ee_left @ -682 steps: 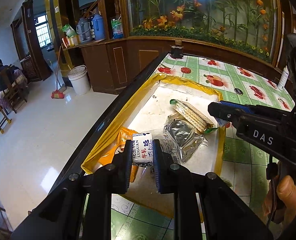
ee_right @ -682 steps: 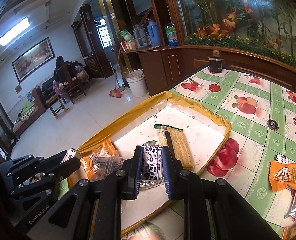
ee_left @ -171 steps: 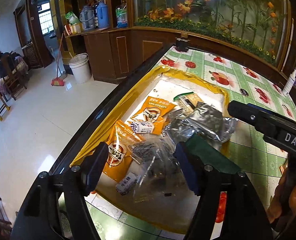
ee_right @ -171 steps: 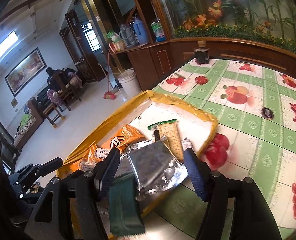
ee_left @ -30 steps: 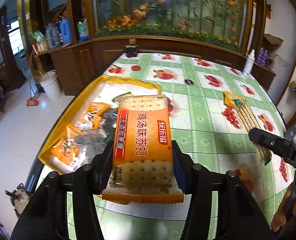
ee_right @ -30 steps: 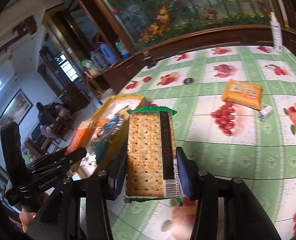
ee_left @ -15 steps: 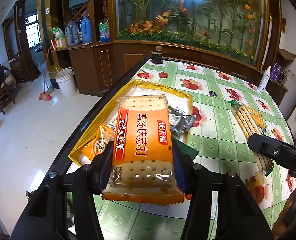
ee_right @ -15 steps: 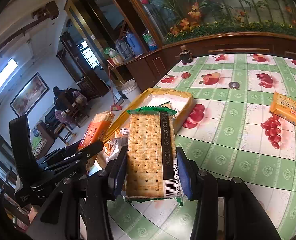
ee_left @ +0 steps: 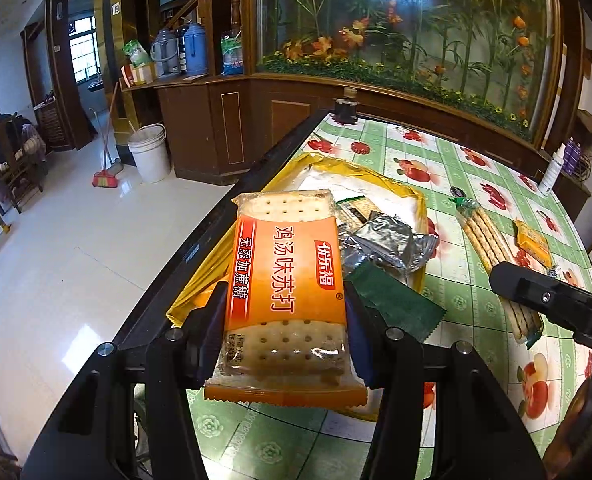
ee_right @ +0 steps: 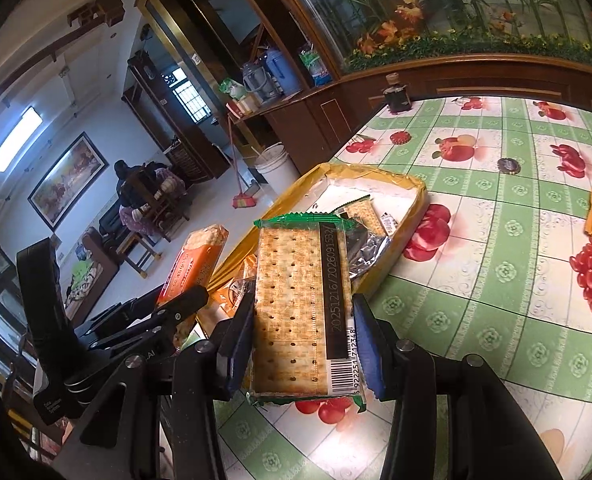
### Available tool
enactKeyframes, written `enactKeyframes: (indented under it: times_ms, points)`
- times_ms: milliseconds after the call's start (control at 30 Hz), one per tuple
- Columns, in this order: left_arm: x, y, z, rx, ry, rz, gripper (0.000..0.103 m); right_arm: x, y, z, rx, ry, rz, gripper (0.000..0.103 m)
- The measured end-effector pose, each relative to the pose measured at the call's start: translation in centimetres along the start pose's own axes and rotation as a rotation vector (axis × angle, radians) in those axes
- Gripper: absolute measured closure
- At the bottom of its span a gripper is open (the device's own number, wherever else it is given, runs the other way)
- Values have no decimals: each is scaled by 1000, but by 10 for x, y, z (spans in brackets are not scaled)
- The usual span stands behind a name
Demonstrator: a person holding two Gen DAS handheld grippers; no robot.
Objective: Organize snacks
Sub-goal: 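Carry both cracker packs over the yellow tray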
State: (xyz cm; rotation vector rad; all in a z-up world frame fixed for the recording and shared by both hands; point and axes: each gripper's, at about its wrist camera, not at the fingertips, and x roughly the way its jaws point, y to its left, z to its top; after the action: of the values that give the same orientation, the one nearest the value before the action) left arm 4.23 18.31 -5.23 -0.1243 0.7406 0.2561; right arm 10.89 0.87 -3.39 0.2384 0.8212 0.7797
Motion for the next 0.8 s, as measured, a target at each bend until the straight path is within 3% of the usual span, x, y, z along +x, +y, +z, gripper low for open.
enactKeyframes:
  times_ms: [800]
  points:
    - [37, 9, 2, -2, 61, 52, 51, 74, -9, 25, 13, 70, 17, 56]
